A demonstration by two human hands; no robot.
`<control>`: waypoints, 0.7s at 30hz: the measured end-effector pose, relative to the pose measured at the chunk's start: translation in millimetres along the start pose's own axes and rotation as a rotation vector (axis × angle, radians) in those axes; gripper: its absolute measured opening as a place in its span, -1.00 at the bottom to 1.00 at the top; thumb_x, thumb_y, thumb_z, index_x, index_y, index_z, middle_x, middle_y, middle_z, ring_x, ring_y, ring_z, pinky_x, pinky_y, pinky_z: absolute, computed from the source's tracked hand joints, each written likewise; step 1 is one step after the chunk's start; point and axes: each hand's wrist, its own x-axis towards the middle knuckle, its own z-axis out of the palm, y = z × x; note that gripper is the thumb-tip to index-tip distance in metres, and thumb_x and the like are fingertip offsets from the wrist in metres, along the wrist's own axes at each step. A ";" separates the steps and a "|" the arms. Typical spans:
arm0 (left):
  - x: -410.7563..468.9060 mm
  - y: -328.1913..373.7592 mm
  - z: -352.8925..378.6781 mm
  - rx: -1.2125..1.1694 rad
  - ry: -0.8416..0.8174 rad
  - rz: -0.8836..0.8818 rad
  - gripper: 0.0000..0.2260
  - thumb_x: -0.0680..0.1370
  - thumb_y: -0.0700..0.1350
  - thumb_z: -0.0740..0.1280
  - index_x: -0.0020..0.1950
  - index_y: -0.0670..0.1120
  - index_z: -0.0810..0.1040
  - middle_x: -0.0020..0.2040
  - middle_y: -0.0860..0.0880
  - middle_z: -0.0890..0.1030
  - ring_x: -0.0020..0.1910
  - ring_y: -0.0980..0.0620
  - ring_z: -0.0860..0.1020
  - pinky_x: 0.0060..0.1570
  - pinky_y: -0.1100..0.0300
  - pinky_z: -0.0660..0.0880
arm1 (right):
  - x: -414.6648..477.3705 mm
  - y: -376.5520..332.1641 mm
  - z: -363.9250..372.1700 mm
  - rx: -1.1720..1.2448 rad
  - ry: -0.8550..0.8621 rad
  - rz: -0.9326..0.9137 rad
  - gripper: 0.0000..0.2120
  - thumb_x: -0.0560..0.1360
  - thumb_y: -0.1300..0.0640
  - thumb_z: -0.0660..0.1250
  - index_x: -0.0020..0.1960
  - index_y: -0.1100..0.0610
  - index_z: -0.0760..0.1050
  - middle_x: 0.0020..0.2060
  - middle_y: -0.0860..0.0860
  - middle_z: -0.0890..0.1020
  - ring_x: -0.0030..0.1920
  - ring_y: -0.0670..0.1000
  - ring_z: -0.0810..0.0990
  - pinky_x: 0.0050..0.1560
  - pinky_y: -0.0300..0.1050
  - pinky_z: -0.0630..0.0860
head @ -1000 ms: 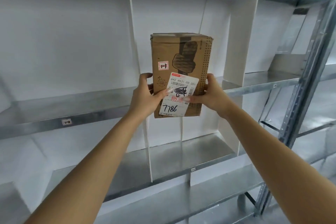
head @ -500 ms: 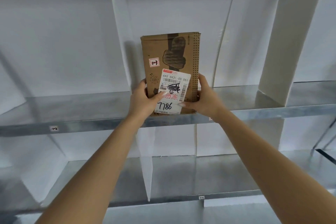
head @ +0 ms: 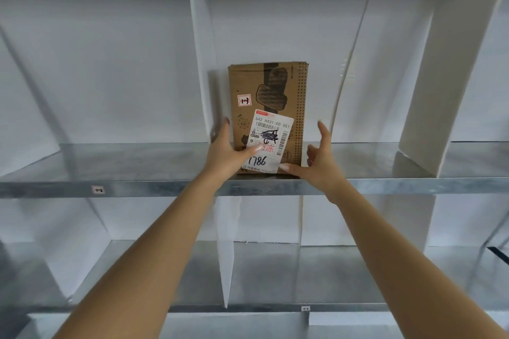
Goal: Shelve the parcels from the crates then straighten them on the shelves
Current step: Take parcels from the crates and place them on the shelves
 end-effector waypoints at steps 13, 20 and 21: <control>-116.4 -5.9 -114.0 -0.113 0.327 0.126 -0.41 0.36 -0.04 0.55 0.34 0.05 0.41 0.25 0.04 0.50 0.22 0.10 0.49 0.23 0.18 0.48 | -67.8 -86.1 52.7 0.180 -0.048 -0.330 -0.34 0.33 0.11 0.57 0.32 0.00 0.31 0.14 -0.04 0.50 0.11 -0.14 0.54 0.07 -0.29 0.55; -185.6 -57.2 -255.0 -0.003 0.521 0.045 -0.47 0.37 -0.13 0.54 0.26 0.05 0.42 0.14 0.02 0.52 0.12 0.10 0.51 0.07 0.40 0.48 | -91.1 -138.7 206.7 0.309 -0.301 -0.349 -0.38 0.35 0.19 0.56 0.29 -0.01 0.33 0.11 -0.03 0.48 0.07 -0.05 0.53 0.04 -0.32 0.53; -198.4 -68.1 -278.1 0.014 0.542 0.018 -0.49 0.36 -0.12 0.54 0.24 0.07 0.42 0.11 0.02 0.53 0.12 0.08 0.52 0.11 0.33 0.48 | -97.2 -145.4 233.8 0.331 -0.335 -0.341 -0.39 0.35 0.21 0.56 0.27 -0.01 0.34 0.09 -0.03 0.48 0.06 -0.04 0.53 0.04 -0.31 0.53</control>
